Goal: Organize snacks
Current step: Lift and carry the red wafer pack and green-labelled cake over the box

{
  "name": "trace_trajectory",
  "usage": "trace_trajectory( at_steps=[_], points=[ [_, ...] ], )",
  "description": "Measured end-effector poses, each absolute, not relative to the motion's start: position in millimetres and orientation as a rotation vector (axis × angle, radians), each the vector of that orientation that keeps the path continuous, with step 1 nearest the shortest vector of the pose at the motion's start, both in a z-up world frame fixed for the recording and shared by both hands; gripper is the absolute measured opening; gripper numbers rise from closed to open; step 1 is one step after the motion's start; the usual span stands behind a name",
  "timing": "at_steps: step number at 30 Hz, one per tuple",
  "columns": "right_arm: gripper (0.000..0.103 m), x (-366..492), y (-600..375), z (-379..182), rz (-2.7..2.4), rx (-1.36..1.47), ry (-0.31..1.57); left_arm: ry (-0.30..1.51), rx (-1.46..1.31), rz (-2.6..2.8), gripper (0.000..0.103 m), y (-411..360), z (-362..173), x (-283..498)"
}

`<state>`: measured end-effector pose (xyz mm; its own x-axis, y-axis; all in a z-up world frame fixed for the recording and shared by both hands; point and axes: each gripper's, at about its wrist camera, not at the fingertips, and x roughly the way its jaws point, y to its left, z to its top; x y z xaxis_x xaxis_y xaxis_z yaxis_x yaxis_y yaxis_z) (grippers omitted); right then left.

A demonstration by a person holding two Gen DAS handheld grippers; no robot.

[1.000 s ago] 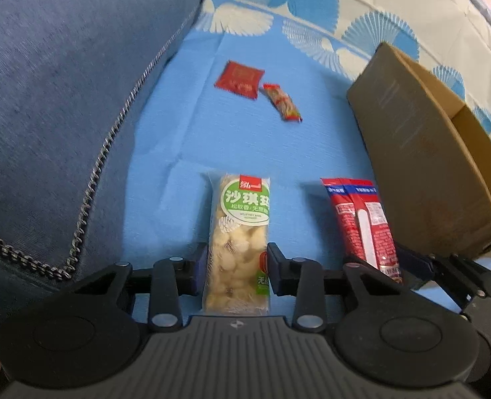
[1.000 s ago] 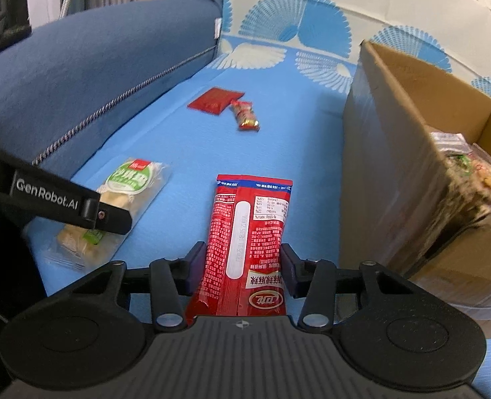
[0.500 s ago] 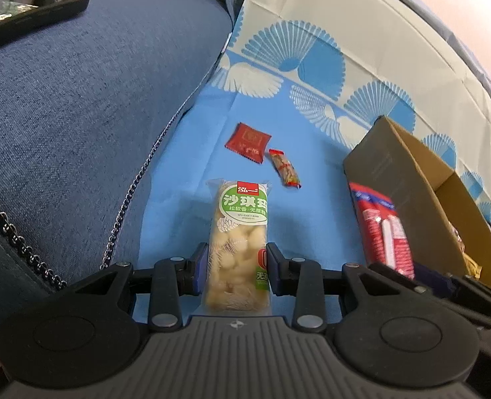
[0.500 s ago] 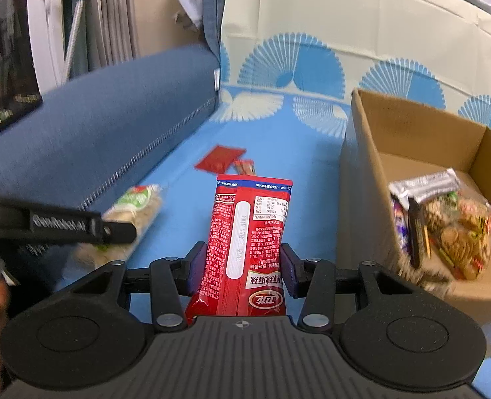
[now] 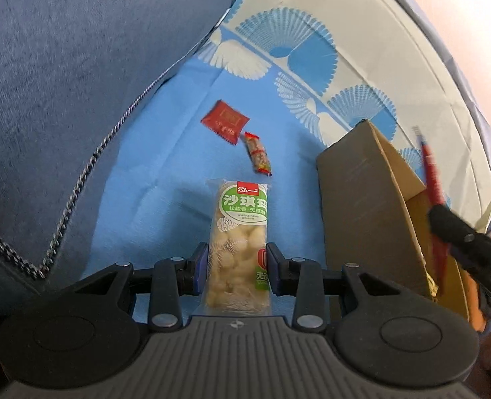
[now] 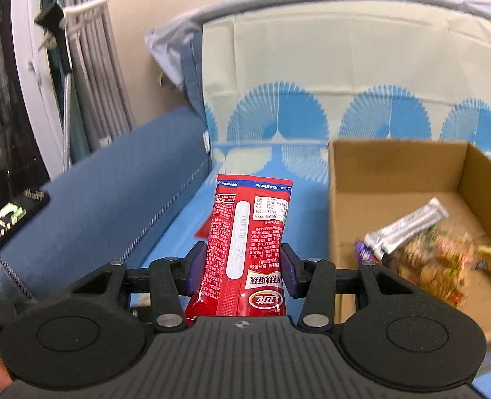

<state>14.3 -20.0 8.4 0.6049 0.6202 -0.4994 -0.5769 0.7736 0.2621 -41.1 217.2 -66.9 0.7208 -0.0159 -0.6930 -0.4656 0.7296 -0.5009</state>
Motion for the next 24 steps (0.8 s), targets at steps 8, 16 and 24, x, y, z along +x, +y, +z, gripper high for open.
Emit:
trace_trajectory(
  at_steps=[8, 16, 24],
  points=[
    [0.049, 32, -40, 23, 0.627, 0.147, 0.593, 0.795, -0.757, 0.321, 0.04, 202, -49, -2],
    [0.049, 59, -67, 24, 0.502, 0.211, 0.616, 0.694, -0.648, 0.246, 0.04, 157, 10, 57],
    [0.049, 76, -101, 19, 0.383, 0.247, 0.604, 0.637, -0.548, 0.124, 0.04, 97, 43, 100]
  ],
)
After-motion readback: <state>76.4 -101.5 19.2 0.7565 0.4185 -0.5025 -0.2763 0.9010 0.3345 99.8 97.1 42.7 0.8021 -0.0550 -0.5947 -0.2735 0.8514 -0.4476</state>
